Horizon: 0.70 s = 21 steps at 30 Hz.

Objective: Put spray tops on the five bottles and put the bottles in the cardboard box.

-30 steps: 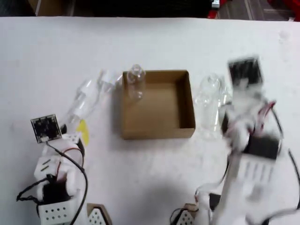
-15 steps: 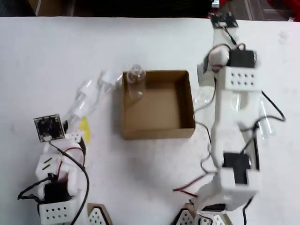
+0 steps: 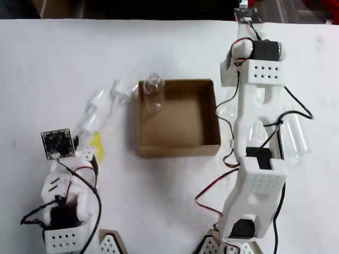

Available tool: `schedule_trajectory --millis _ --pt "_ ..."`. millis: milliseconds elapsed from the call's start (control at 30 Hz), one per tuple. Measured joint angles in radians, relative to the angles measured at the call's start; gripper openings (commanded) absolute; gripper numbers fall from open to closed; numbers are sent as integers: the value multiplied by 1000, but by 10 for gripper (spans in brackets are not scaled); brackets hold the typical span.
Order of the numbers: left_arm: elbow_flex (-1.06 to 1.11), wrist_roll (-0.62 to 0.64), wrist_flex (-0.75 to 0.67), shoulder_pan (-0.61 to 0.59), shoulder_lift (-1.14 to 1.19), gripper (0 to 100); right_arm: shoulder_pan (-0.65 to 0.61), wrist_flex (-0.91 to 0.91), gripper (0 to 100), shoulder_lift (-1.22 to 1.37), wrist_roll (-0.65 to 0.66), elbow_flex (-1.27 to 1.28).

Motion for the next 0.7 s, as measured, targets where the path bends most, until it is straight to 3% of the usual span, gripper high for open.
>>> schedule_trajectory --millis 700 --pt "0 0 0 5 0 184 23 2 177 -3 0 -20"
